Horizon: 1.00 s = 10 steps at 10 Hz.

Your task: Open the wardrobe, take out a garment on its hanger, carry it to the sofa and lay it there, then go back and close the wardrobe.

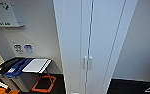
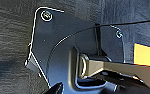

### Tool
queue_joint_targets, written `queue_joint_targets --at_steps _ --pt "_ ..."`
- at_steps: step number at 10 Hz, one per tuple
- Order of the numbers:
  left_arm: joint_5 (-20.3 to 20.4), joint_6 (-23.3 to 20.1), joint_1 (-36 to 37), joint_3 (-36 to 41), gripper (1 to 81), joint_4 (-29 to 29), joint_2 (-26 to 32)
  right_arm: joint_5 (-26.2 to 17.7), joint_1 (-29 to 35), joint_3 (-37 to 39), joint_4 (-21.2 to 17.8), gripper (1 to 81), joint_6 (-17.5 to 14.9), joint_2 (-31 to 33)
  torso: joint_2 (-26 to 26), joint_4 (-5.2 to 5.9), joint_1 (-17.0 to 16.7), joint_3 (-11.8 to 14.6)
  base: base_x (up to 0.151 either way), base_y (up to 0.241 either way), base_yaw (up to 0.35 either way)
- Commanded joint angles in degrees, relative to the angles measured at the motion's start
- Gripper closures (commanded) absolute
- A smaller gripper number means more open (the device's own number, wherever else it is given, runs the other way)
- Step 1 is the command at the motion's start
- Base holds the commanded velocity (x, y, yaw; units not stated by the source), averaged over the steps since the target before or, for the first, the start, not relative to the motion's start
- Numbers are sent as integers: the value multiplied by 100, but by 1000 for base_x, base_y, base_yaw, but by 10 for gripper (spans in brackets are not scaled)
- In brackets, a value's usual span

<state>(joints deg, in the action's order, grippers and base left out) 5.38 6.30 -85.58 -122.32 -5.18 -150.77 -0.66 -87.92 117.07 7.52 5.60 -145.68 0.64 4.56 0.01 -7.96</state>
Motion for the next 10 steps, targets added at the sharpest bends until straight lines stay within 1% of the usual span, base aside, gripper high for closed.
queue_joint_targets --at_steps 1,6,8,10 --pt "-265 3 238 94 10 -124 108 -312 208 -132 -49 10 -15 159 0 0 -1 0 112 0 0" --pt "-265 3 221 94 10 -132 91 -146 190 -256 -31 10 -15 229 -5 0 11 -2 113 0 0" --pt "-265 3 221 94 10 -132 91 -136 173 -335 -23 10 -23 317 -2 0 5 0 113 0 0" --pt "-256 3 212 94 10 -149 91 4 156 -423 -31 10 -23 476 -5 0 9 -2 113 0 0"
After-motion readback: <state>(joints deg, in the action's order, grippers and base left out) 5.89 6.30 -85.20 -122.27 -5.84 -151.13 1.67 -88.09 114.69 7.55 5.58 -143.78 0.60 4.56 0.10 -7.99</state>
